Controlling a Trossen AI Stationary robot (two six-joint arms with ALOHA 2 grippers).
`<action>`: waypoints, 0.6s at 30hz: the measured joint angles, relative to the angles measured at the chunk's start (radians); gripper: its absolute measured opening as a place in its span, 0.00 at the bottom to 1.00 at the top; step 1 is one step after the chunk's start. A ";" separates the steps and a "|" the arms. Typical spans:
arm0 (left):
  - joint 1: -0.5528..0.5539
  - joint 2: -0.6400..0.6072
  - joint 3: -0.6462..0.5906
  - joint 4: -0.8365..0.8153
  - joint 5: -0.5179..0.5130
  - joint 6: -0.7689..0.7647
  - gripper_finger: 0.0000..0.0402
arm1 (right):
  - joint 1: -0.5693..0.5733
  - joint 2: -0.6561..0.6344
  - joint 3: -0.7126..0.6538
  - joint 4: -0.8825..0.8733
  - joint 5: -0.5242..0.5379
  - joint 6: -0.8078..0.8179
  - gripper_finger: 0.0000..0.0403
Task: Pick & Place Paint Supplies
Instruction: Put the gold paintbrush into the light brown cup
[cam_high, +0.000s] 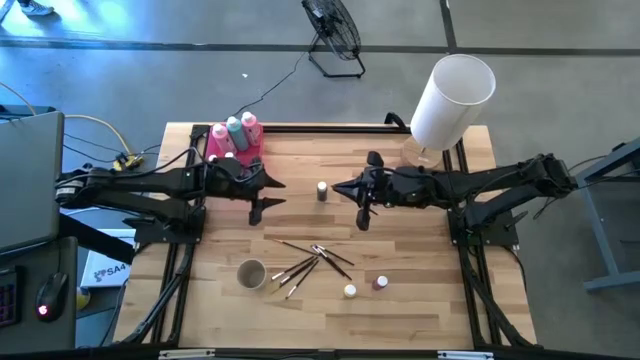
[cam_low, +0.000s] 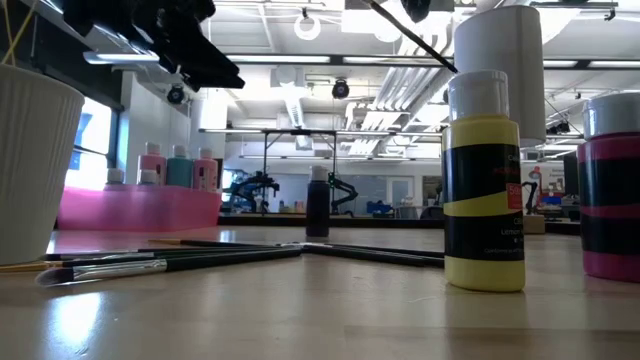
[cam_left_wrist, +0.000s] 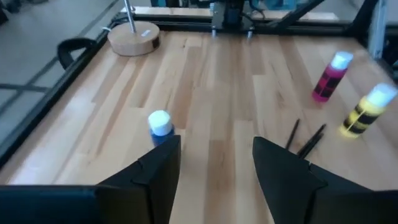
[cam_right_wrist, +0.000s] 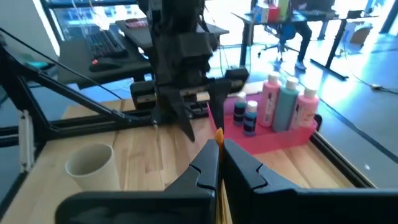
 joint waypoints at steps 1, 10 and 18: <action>0.000 0.008 0.000 0.029 0.014 -0.022 0.49 | 0.000 0.001 0.000 0.012 -0.005 -0.001 0.01; 0.000 0.131 0.000 0.413 0.162 -0.065 0.49 | 0.000 0.057 0.001 0.184 -0.045 -0.061 0.01; 0.000 0.250 0.002 0.687 0.253 -0.065 0.49 | 0.000 0.090 0.001 0.248 -0.052 -0.079 0.01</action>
